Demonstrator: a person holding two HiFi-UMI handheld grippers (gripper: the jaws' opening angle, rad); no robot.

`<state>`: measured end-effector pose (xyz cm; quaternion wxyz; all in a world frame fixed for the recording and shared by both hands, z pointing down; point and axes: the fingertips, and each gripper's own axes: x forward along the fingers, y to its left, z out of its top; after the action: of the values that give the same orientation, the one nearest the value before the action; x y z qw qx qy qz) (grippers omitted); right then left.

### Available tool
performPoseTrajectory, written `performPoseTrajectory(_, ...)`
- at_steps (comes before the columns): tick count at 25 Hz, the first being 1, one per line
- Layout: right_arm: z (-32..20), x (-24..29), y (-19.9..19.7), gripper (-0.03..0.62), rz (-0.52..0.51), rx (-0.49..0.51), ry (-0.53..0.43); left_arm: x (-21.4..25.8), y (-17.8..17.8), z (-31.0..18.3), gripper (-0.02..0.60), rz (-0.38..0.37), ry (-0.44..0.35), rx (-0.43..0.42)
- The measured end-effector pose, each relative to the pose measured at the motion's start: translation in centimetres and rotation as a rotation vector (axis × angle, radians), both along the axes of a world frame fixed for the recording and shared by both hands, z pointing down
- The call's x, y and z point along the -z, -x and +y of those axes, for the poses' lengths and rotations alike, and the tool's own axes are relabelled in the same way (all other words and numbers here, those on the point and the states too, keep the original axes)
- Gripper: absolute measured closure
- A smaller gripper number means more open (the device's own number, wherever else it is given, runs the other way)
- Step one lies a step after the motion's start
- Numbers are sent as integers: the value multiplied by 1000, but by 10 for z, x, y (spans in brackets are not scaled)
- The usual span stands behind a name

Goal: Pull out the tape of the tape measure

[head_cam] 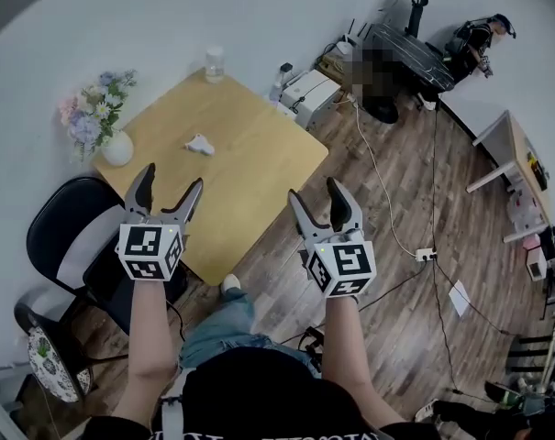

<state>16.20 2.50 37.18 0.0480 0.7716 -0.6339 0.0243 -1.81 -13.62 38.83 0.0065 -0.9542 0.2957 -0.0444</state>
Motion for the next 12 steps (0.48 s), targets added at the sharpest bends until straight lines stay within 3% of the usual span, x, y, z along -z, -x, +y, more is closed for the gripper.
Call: performPoseTrajectory(12,-127,-48,-10,263,-44,222,138,-37,-20,-77,169,-28,78,108)
